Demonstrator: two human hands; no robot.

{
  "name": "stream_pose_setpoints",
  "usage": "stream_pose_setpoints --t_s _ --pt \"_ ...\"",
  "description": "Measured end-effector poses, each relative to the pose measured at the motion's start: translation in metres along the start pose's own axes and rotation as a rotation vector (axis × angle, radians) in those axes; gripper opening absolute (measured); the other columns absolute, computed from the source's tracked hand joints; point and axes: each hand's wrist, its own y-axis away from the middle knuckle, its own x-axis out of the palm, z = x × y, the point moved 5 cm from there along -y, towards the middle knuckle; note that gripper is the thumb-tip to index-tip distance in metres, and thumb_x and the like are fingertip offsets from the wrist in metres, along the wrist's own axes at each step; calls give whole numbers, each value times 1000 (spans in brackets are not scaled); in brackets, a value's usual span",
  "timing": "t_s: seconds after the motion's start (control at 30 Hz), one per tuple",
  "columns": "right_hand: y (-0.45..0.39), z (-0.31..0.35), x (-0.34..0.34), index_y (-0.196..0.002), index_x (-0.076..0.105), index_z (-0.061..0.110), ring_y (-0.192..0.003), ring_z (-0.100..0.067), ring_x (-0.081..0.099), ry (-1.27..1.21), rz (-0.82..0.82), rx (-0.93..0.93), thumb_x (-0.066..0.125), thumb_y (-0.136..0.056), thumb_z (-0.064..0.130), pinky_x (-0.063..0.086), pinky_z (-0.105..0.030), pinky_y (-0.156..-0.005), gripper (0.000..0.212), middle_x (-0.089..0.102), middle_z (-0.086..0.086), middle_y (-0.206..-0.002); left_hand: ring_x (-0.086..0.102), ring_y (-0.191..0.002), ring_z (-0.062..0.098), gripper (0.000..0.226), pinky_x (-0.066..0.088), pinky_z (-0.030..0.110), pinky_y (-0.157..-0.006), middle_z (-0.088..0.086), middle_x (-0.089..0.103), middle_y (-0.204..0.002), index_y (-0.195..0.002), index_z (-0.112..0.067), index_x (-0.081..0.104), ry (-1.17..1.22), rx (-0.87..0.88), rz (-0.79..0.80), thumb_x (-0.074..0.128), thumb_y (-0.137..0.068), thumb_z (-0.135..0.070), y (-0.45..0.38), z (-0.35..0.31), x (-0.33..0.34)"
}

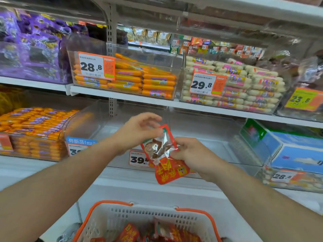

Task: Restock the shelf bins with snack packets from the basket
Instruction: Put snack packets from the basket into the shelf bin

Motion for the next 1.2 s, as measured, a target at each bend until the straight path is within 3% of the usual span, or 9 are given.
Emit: stream_pose_setpoints --t_s 0.07,0.13,0.37,0.5,0.67,0.8,0.9,1.07,1.2 --pt "-7 3 -12 -97 74 17 -80 -26 65 75 44 5 61 -85 2 54 -49 -82 23 73 -19 -96 69 -80 17 27 55 30 -70 10 72 -97 -106 -8 66 -90 -92 272 75 -81 -14 -11 4 12" --pt "-14 4 -22 -99 74 14 -83 -28 67 89 90 34 62 -85 1 54 -46 -82 22 72 -21 -98 70 -79 19 20 57 29 -70 11 74 -91 -103 -4 67 -101 -141 343 72 -83 -3 -21 9 18" --pt "-30 -18 -61 -90 69 16 -67 -17 58 -497 -137 205 64 -88 28 44 -30 -63 13 68 -7 -82 70 -93 27 24 55 44 -91 14 74 -103 -107 -10 68 394 -298 105 60 -89 4 -54 37 23" --pt "-38 -38 -58 -88 66 15 -56 -16 49 -630 -211 321 65 -88 24 39 -26 -54 10 69 -10 -87 69 -97 33 26 56 44 -86 21 71 -109 -114 -4 60 486 -363 16 59 -90 7 -65 55 41" --pt "-56 -51 -49 -77 62 11 -42 -10 44 -799 -283 418 64 -92 20 39 -16 -37 18 51 -3 -54 72 -83 23 24 59 32 -67 14 74 -99 -111 -1 63 500 -424 12 61 -89 7 -75 66 63" --pt "-71 -66 -49 -80 58 11 -33 -3 39 -858 -342 459 61 -94 13 33 -12 -32 14 47 1 -51 72 -75 21 27 57 30 -64 13 74 -94 -111 1 62 368 -433 -3 71 -85 -2 -84 68 64" --pt "-83 -67 -58 -80 54 14 -27 -1 33 -899 -413 428 56 -96 6 27 -10 -29 18 45 2 -46 54 -53 13 31 42 23 -48 1 64 -72 -94 -8 62 121 -374 -28 68 -89 -38 -91 63 57" --pt "-106 -74 -102 -74 49 13 -39 -10 29 -503 -620 373 60 -92 3 24 -16 -35 24 39 -5 -56 57 -107 26 40 43 34 -95 5 62 -118 -118 -13 60 -161 -309 -232 48 -97 -45 -127 70 34" --pt "-141 -83 -125 -72 51 14 -53 -17 44 -263 -596 293 55 -92 -2 40 -28 -54 26 50 -6 -66 56 -117 31 48 41 27 -89 16 58 -130 -134 -8 54 -387 -302 -137 55 -95 -37 -161 70 44"
